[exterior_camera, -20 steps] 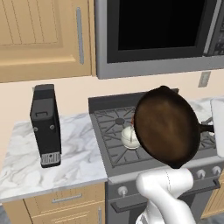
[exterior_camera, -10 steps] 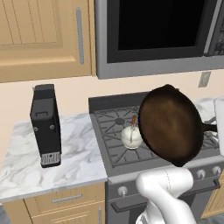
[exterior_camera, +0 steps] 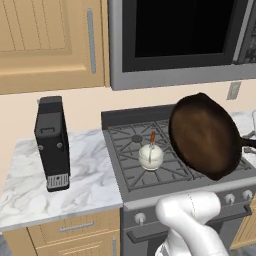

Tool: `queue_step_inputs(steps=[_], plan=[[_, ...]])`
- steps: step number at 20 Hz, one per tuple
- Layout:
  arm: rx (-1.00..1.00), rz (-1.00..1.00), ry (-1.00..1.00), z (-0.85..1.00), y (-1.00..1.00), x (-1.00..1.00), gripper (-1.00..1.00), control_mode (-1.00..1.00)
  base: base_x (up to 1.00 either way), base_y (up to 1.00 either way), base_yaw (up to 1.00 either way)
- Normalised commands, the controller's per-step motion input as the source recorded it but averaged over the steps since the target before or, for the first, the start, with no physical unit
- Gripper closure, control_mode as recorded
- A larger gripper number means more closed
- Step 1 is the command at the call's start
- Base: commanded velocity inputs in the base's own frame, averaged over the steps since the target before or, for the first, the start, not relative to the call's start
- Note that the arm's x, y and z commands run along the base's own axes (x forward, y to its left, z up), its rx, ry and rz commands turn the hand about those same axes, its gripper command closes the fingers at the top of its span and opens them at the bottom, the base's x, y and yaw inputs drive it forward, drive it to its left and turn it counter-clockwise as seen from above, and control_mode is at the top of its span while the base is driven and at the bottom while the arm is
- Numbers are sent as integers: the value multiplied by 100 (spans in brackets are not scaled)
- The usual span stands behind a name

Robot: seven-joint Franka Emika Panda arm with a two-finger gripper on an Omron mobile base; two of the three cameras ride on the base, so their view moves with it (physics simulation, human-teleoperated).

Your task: Pick the pan from the cabinet and place it on the stove. Then turn on the stove burner for the pan.

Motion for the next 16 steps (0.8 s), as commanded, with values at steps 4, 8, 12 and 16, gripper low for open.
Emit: queue_step_inputs(steps=[4, 8, 12, 16], plan=[[4, -2, 15, 3, -49, 0, 100, -100, 0, 0, 0], [6, -2, 11, 0, -56, 0, 100, -100, 0, 0, 0], [6, -3, 6, 0, -53, 0, 100, -100, 0, 0, 0], [5, -5, 8, -2, -44, 0, 100, -100, 0, 0, 0]])
